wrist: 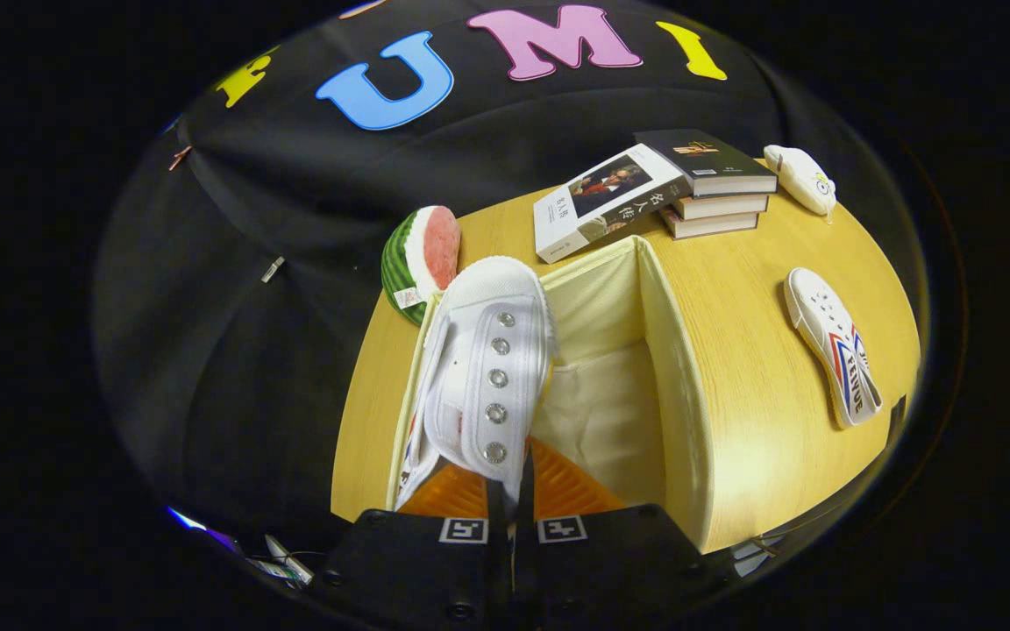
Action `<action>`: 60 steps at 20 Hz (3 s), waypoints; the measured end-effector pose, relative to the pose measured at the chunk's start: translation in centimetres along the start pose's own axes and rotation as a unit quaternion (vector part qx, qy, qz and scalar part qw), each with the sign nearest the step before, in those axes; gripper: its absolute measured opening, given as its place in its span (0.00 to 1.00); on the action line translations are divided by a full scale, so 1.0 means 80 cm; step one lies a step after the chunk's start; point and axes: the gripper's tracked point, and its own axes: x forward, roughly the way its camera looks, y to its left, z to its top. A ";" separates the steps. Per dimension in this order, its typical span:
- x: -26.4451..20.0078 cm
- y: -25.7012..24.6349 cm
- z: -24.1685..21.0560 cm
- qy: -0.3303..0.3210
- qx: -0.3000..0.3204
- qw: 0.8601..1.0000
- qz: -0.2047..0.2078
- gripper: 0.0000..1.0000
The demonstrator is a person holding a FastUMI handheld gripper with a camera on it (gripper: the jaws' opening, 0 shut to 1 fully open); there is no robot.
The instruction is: Open the storage box then place both shoes into the box .Put the left shoe in first, then the right shoe, with the right side of both shoes facing outward in a uniform manner.
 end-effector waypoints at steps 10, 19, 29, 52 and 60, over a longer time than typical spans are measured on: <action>0.005 0.055 0.007 0.019 -0.018 0.997 0.074 0.98; -0.111 -0.067 0.096 -0.106 -0.101 0.989 0.010 0.98; -0.150 -0.346 0.099 -0.082 -0.113 0.981 -0.136 0.99; -0.018 -0.512 0.028 0.091 -0.106 0.989 -0.057 0.52; -0.026 -0.519 0.042 0.066 -0.019 0.996 -0.054 0.05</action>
